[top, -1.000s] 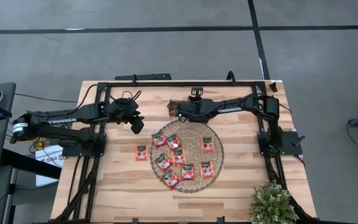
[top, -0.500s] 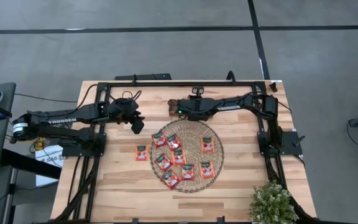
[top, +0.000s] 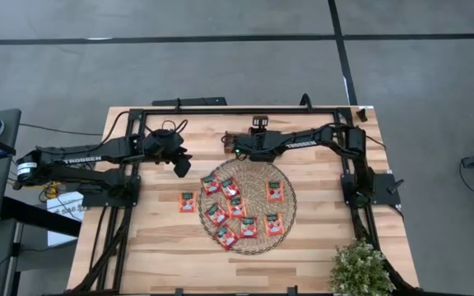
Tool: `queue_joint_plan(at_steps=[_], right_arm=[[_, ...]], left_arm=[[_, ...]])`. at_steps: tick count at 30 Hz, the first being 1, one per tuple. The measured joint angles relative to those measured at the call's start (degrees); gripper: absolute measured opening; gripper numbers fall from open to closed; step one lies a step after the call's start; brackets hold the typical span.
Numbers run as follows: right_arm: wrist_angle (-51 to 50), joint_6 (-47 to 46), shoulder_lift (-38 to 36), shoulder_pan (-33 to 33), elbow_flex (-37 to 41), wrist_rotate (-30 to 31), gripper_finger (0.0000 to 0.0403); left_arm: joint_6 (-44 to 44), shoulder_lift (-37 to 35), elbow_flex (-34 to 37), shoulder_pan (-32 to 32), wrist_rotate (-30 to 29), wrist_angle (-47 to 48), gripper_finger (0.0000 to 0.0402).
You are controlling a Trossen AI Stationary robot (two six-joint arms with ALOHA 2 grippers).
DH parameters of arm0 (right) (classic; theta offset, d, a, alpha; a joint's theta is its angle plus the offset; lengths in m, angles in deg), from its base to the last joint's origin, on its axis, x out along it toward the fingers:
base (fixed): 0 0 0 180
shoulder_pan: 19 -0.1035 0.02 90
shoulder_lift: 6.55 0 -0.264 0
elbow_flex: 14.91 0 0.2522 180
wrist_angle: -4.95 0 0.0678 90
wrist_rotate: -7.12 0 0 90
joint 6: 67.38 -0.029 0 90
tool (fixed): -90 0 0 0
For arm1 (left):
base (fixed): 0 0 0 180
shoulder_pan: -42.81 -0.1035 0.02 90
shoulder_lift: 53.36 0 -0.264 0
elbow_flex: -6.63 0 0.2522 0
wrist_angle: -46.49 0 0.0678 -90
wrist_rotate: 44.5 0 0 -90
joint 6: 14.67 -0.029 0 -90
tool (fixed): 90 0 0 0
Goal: Pick & Place Tea
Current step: Put the orange tea bag into the middle slot of the wooden organizer
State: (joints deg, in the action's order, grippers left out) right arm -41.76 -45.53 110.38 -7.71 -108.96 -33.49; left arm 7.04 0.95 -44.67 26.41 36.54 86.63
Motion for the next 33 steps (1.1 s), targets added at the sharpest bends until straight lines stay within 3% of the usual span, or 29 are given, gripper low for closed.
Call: queue_joint_plan(at_steps=[18, 25, 29, 33], right_arm=[[0.86, 2.21, 0.00, 0.00, 0.00, -5.91, 0.0002], [0.56, 2.21, 0.00, 0.04, 0.00, -5.82, 0.0055], [0.00, 2.62, 0.00, 0.07, 0.00, -3.67, 0.0085], [0.01, 5.49, 0.00, -0.50, -0.03, 4.23, 0.0103]], left_arm=[[-0.20, 0.01, -0.02, 0.00, 0.01, 0.01, 0.0151], [-0.16, 0.00, -0.02, 0.00, 0.04, 0.01, 0.0151], [-0.11, 0.01, -0.02, 0.00, 0.06, 0.01, 0.0151], [-0.05, 0.01, -0.04, 0.00, 0.06, 0.01, 0.0151]])
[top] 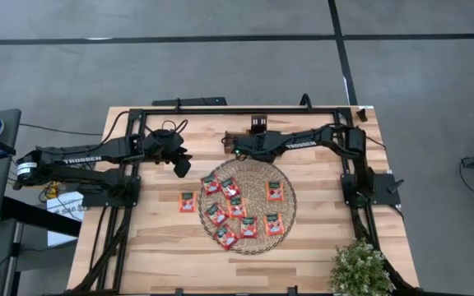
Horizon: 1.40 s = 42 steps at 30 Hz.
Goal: Pick & Place Tea
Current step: Put the orange tea bag into the middle slot of the wooden organizer
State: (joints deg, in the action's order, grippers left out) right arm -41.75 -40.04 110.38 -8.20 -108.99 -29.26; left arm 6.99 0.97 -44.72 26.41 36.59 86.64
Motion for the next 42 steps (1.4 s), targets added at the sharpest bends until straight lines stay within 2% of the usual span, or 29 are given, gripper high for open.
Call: queue_joint_plan(at_steps=[5, 13, 15, 17, 22, 25, 27, 30, 38, 42], right_arm=[[-1.11, 3.05, -0.90, -1.41, -2.17, 6.66, 0.0113], [-13.46, 1.70, -7.61, -4.13, -8.96, 7.35, 0.0111], [-19.20, -1.21, -10.79, -5.04, -10.02, 2.86, 0.0112], [-24.33, -5.67, -14.23, -5.91, -11.09, -4.62, 0.0112], [-36.90, -16.58, -23.00, -7.43, -11.20, -29.74, 0.0111], [-39.47, -21.90, -27.20, -7.86, -11.27, -46.12, 0.0112], [-40.09, -24.55, -28.83, -8.64, -11.27, -52.50, 0.0112], [-41.72, -25.86, -30.14, -10.38, -11.22, -55.10, 0.0111], [-48.60, -25.30, -28.43, -14.19, -11.16, -55.19, 0.0111], [-46.98, -23.85, -28.44, -14.09, -8.09, -55.23, 0.0113]], left_arm=[[0.10, 0.00, 0.00, 0.00, 0.00, 0.00, 0.0151], [0.20, 0.00, 0.00, 0.02, 0.01, 0.03, 0.0151], [0.20, 0.00, 0.00, 0.02, 0.11, 0.05, 0.0151], [0.20, 0.00, 0.00, 0.02, 0.15, 0.22, 0.0151], [0.22, 0.00, 0.00, 0.07, 0.84, 0.21, 0.0151], [-0.09, 0.00, 0.00, 0.09, 1.17, 0.19, 0.0151], [-0.19, 0.00, 0.00, 0.09, 1.75, 0.09, 0.0151], [-0.24, 0.00, 0.00, 0.13, 1.79, 0.07, 0.0151], [-0.37, 0.00, 0.00, 0.13, 1.81, 0.23, 0.0151], [-0.46, 0.00, 0.00, 0.13, 1.81, 0.20, 0.0151]])
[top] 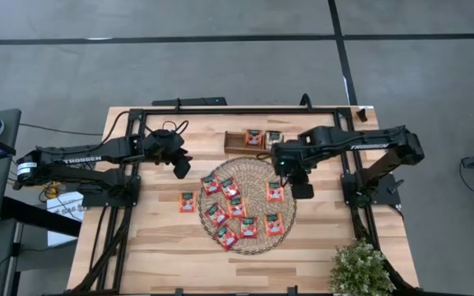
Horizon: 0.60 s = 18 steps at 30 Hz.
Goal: Pick & Place Tea
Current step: Put the orange tea bag into the middle slot of the wooden organizer
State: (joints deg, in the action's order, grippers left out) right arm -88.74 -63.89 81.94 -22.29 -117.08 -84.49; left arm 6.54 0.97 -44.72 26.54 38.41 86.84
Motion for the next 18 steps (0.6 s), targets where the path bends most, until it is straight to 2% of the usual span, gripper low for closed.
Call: queue_joint_plan(at_steps=[9, 13, 18], right_arm=[[7.65, 4.09, -0.18, 3.91, 12.54, -1.83, 0.0123], [13.22, 4.44, -0.09, 5.58, 15.81, -5.59, 0.0155], [19.99, 5.71, -0.09, 6.55, 18.56, -5.73, 0.0203]], left_arm=[[1.53, 0.00, 0.00, 0.00, 0.13, 0.28, 0.0151], [1.07, 0.00, 0.00, 0.00, 0.12, 0.26, 0.0151], [1.41, 0.00, 0.00, 0.02, 0.09, 0.26, 0.0151]])
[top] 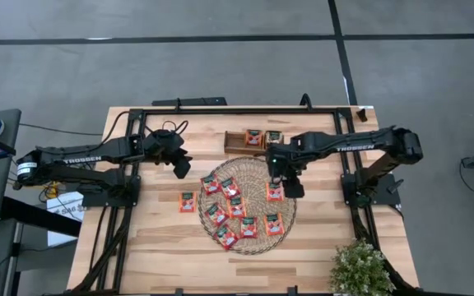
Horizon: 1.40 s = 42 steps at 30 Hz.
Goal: Pick & Place Tea
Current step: Put the orange tea bag into the middle slot of the wooden organizer
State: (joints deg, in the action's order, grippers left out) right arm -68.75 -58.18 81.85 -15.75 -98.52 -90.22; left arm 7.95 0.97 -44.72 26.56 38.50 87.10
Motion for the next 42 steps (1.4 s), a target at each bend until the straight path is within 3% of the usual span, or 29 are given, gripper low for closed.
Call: queue_joint_plan(at_steps=[6, 19, 32, 42], right_arm=[[4.09, 2.10, 2.04, -0.48, 1.96, 4.56, 0.0227], [5.61, 5.61, 15.45, -1.89, 1.96, 4.31, 0.0223], [9.72, 4.27, 16.90, -1.25, 1.93, 4.24, 0.0222], [10.74, 3.86, 22.26, -1.21, 1.54, 3.82, 0.0219]], left_arm=[[0.10, 0.00, 0.00, 0.00, -0.02, 0.02, 0.0151], [1.19, 0.00, 0.00, 0.15, -0.07, 0.27, 0.0151], [1.17, 0.00, 0.00, 0.15, -0.07, 0.50, 0.0151], [1.19, 0.00, 0.00, 0.15, -0.06, 0.48, 0.0151]])
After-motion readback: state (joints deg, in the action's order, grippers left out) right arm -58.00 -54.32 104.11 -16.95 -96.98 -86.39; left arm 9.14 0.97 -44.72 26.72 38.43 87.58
